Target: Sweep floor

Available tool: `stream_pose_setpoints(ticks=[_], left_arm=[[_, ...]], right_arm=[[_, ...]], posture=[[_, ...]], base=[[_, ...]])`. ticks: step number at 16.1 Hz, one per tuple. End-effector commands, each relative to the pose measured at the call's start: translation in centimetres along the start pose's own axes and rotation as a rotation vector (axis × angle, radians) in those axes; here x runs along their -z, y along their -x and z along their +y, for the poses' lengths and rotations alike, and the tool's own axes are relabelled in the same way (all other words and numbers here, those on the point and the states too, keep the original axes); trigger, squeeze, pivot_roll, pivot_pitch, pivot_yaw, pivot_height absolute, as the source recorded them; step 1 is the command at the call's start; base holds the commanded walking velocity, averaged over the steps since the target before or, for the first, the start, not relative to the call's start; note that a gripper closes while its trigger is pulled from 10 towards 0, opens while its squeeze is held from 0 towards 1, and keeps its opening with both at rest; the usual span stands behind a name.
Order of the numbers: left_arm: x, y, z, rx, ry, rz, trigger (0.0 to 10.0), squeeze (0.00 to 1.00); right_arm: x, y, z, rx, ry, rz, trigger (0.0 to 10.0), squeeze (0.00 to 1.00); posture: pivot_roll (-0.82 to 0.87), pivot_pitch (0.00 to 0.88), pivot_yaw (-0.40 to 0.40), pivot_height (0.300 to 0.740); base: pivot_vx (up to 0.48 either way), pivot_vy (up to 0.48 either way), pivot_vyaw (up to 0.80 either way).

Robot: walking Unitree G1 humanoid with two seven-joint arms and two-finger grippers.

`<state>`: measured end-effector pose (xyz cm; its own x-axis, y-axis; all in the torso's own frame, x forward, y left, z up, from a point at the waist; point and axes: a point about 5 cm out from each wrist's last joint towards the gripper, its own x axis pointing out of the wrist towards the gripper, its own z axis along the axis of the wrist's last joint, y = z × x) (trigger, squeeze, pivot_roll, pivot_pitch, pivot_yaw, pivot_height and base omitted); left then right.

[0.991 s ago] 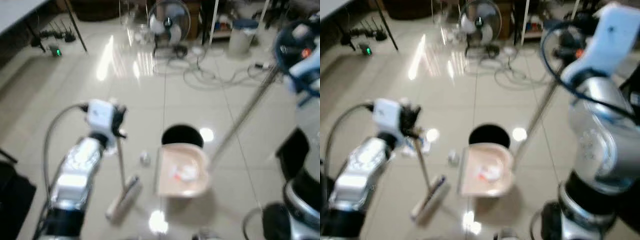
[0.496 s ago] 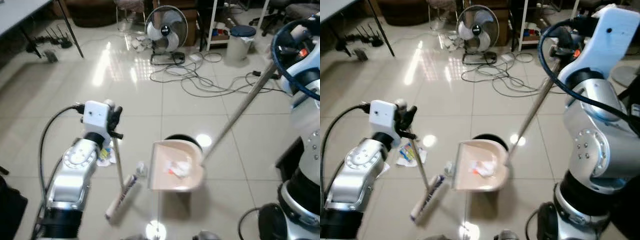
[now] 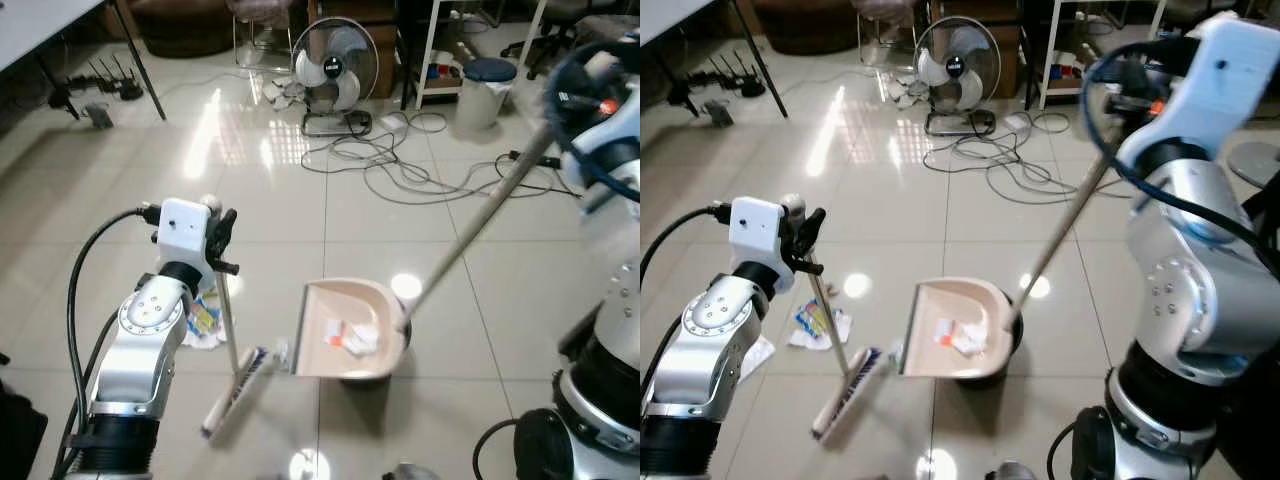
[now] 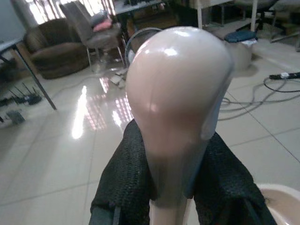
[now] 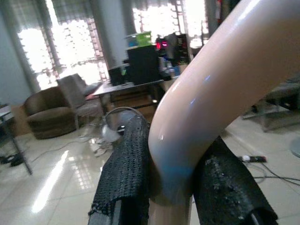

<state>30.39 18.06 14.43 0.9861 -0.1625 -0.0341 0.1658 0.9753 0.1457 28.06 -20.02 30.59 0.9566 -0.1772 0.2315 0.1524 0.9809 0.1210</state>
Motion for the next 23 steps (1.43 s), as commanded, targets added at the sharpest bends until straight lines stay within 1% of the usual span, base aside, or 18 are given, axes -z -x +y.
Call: stream_pose_setpoints(ticks=[1, 2, 5, 8, 10, 11, 12, 13, 14, 16, 17, 19, 23], left_arm=[[-1.2, -0.3, 0.1, 0.002, -0.009, -0.049, 10.0, 0.00], [-1.2, -0.3, 0.0, 0.000, -0.004, -0.047, 10.0, 0.00], [-0.7, 0.0, 0.7, -0.055, 0.015, -0.027, 10.0, 0.00], [-0.7, 0.1, 1.0, -0.077, 0.006, -0.038, 10.0, 0.00], [-0.5, 0.2, 1.6, -0.146, -0.004, -0.021, 10.0, 0.00], [-0.4, 0.2, 1.7, -0.144, -0.003, -0.015, 10.0, 0.00], [-0.3, 0.4, 1.7, -0.137, -0.004, -0.012, 10.0, 0.00], [-0.2, 0.4, 1.7, -0.137, -0.004, -0.012, 10.0, 0.00], [-0.2, 0.6, 1.9, -0.149, -0.009, -0.011, 10.0, 0.00], [0.0, 0.8, 2.2, -0.174, -0.017, -0.002, 10.0, 0.00], [0.0, 0.8, 2.2, -0.176, -0.018, -0.001, 10.0, 0.00], [-0.1, 0.8, 2.3, -0.173, -0.023, -0.002, 10.0, 0.00], [-0.3, 0.7, 2.3, -0.167, -0.032, -0.005, 10.0, 0.00]], right_arm=[[-0.9, 0.1, -0.4, 0.025, -0.007, -0.056, 10.0, 0.00], [-0.9, 0.1, -0.5, 0.028, -0.013, -0.057, 10.0, 0.00], [-1.5, 0.2, -0.3, -0.013, -0.016, -0.125, 10.0, 0.00], [-1.3, -0.1, 0.3, -0.053, 0.033, -0.132, 10.0, 0.00], [-1.3, -0.3, 0.6, -0.073, 0.075, -0.161, 10.0, 0.00], [-1.5, -0.5, 0.7, -0.090, 0.087, -0.180, 10.0, 0.00], [-1.6, -0.7, 1.0, -0.118, 0.129, -0.200, 10.0, 0.00], [-1.7, -0.7, 1.1, -0.124, 0.135, -0.206, 10.0, 0.00], [-1.8, -0.9, 1.2, -0.142, 0.169, -0.235, 10.0, 0.00], [-1.5, -1.0, 1.8, -0.190, 0.295, -0.271, 10.0, 0.00], [-1.4, -1.0, 1.9, -0.198, 0.313, -0.277, 10.0, 0.00], [-1.2, -1.0, 2.9, -0.250, 0.344, -0.318, 10.0, 0.00], [-0.6, -0.8, 5.3, -0.352, 0.355, -0.384, 10.0, 0.00]], posture=[[-0.04, 0.058, 0.054, 0.740], [-0.04, 0.055, 0.053, 0.740], [-0.04, 0.057, 0.058, 0.740], [-0.05, 0.056, 0.051, 0.740], [-0.05, 0.058, 0.050, 0.740], [-0.05, 0.060, 0.052, 0.740], [-0.05, 0.063, 0.049, 0.740], [-0.05, 0.063, 0.049, 0.740], [-0.05, 0.068, 0.046, 0.740], [-0.03, 0.063, 0.044, 0.740], [-0.03, 0.062, 0.045, 0.740], [-0.03, 0.063, 0.051, 0.740], [-0.02, 0.066, 0.046, 0.740]], base=[[0.390, 0.000, 0.00], [0.379, 0.000, 0.00], [0.000, 0.000, 0.00], [0.000, 0.000, 0.00], [0.000, 0.000, 0.00], [0.000, 0.000, 0.00], [0.000, 0.000, 0.00], [0.000, 0.000, 0.00], [0.000, 0.000, 0.00], [0.000, 0.000, 0.00], [0.000, 0.000, 0.00], [0.000, 0.000, 0.00], [0.000, 0.000, 0.00]])
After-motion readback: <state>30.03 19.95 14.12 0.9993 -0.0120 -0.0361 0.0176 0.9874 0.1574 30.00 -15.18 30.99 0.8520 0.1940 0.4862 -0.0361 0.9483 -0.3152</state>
